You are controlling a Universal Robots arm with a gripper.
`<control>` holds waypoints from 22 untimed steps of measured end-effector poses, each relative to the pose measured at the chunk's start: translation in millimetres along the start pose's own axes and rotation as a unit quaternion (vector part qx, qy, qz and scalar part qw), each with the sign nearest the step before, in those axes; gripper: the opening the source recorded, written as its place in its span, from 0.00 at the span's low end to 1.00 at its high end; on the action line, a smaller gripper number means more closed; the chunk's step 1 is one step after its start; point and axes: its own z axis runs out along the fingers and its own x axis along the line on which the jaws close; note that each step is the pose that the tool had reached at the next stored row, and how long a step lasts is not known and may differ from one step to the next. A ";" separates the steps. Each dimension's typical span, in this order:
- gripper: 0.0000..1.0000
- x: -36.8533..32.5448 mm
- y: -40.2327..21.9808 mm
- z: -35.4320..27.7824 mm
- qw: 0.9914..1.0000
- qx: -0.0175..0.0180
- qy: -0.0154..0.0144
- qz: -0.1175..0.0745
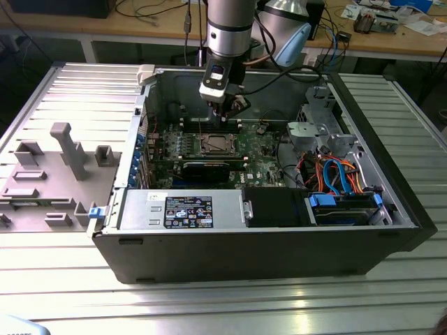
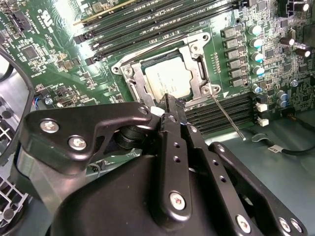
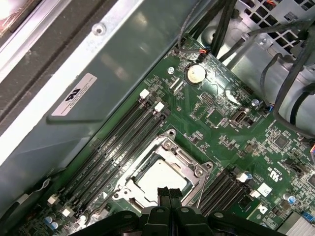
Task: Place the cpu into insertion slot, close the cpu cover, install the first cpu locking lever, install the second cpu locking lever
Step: 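Install the first cpu locking lever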
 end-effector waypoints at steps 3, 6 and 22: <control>0.11 0.0 0.0 0.0 1.000 0.000 0.000 -0.006; 0.11 0.0 0.0 0.0 1.000 0.000 0.000 -0.011; 0.11 0.0 0.0 0.0 0.999 0.000 0.000 -0.039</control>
